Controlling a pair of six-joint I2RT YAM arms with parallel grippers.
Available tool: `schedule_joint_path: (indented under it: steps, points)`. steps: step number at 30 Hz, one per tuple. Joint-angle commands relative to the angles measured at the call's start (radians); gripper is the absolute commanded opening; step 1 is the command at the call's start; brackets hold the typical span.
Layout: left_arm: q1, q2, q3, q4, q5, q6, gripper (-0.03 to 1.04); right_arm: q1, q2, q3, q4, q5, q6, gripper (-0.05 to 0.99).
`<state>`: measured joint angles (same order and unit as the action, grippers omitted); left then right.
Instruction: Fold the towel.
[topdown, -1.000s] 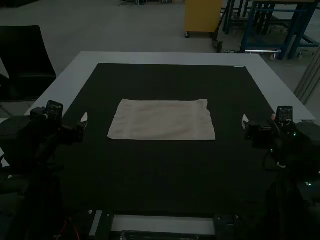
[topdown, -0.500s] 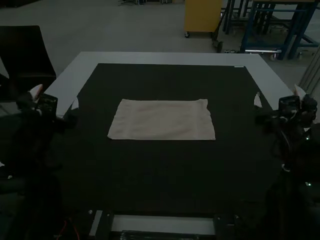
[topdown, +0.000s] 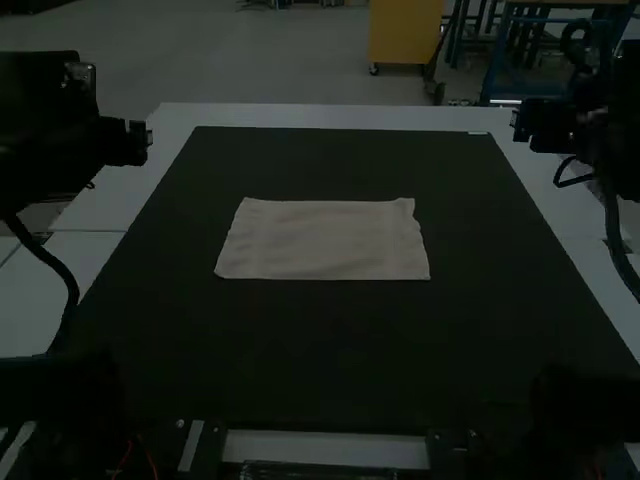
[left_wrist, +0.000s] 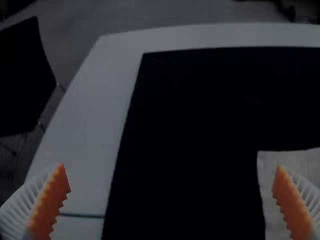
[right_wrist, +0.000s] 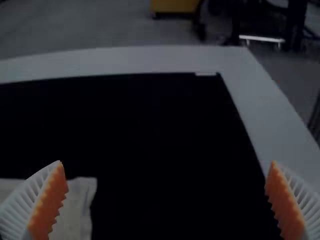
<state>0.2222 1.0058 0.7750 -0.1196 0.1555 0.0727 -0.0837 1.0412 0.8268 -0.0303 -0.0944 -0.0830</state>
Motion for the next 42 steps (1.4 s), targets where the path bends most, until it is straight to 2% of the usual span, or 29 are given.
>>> schedule_joint_path:
  steps: [1,3,5,10,12,18,22,27,35,37,42]
  points:
    - [-0.027,0.1,-0.016,-0.035,0.085,-0.047,0.96,-0.005,0.023,-0.048,0.001,-0.057,0.12,0.91]
    - [-0.055,0.108,-0.048,-0.038,0.108,-0.045,0.96,-0.004,0.01,-0.097,0.013,-0.085,0.132,0.91]
    - [-0.078,0.106,-0.088,-0.022,0.142,-0.047,0.96,0.007,-0.012,-0.129,0.01,-0.172,0.132,0.91]
    - [-0.104,0.137,-0.206,0.083,0.156,-0.047,0.96,0.061,0.002,-0.222,0.006,-0.231,0.134,0.91]
    - [-0.109,0.168,-0.246,0.152,0.167,-0.048,0.96,0.093,0.026,-0.256,0.023,-0.229,0.14,0.91]
    - [-0.139,0.267,-0.281,0.351,0.18,-0.05,0.96,0.151,0.151,-0.307,0.185,-0.243,0.209,0.91]
    - [-0.175,0.372,-0.269,0.452,0.194,-0.063,0.96,0.167,0.289,-0.293,0.287,-0.243,0.207,0.91]
    - [-0.19,0.519,-0.243,0.561,0.205,-0.067,0.96,0.226,0.468,-0.255,0.394,-0.237,0.186,0.91]
    - [-0.19,0.665,-0.177,0.693,0.207,-0.062,0.96,0.257,0.642,-0.172,0.526,-0.226,0.181,0.91]
    - [-0.19,0.708,-0.146,0.709,0.21,-0.06,0.96,0.257,0.678,-0.153,0.546,-0.209,0.166,0.91]
    - [-0.19,0.797,-0.062,0.719,0.217,-0.054,0.96,0.254,0.777,-0.1,0.593,-0.206,0.158,0.91]
